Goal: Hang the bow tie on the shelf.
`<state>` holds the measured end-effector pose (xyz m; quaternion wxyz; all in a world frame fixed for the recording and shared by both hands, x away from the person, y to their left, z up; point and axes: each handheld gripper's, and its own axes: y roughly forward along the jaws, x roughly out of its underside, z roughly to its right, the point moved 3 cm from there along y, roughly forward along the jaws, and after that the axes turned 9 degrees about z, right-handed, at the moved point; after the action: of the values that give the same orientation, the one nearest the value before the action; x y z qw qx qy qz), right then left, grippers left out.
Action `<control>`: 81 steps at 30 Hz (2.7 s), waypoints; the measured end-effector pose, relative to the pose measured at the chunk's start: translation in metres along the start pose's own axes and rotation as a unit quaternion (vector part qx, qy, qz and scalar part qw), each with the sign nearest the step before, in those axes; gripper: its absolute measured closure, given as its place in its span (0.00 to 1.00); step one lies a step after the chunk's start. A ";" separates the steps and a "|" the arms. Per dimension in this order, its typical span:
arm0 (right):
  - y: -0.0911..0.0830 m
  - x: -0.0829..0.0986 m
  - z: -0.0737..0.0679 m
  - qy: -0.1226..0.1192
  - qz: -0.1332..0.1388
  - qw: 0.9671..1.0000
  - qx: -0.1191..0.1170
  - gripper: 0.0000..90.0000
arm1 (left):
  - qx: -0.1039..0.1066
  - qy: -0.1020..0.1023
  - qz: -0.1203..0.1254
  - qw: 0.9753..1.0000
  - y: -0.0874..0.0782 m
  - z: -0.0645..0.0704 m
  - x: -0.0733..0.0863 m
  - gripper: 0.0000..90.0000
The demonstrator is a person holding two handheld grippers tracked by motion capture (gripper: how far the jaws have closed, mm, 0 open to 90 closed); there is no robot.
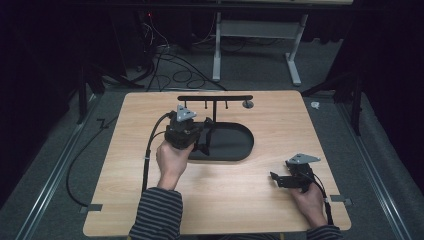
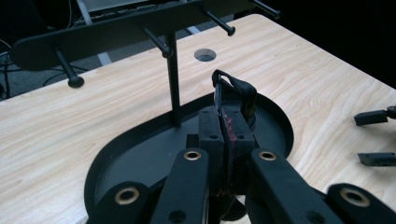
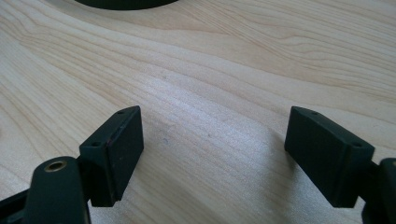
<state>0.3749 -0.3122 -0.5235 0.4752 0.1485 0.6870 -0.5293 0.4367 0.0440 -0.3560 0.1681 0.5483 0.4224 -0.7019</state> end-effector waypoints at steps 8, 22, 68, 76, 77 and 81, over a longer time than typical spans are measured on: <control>0.000 0.000 0.000 0.000 0.000 1.000 0.000 0.23 | -0.013 -0.001 0.001 1.000 0.007 -0.006 -0.008 0.98; 0.000 0.000 0.000 0.000 0.000 1.000 0.000 0.23 | -0.033 -0.008 0.005 0.999 0.031 -0.019 -0.020 0.98; 0.000 0.000 0.000 0.000 0.000 1.000 0.000 0.23 | -0.051 -0.024 0.009 0.998 0.021 -0.034 -0.007 0.82; 0.000 0.000 0.000 0.000 0.000 1.000 0.000 0.23 | -0.040 -0.028 0.023 0.999 -0.002 -0.037 -0.007 0.77; 0.000 0.000 0.000 0.000 0.000 1.000 0.000 0.23 | -0.039 -0.028 0.025 0.999 -0.004 -0.036 -0.007 0.76; 0.000 0.000 0.000 0.000 -0.001 1.000 0.000 0.23 | -0.036 -0.035 0.032 0.998 -0.013 -0.037 -0.004 0.74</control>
<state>0.3748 -0.3122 -0.5234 0.4748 0.1481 0.6871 -0.5296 0.4525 0.0793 -0.3490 0.2249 0.5303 0.4237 -0.6990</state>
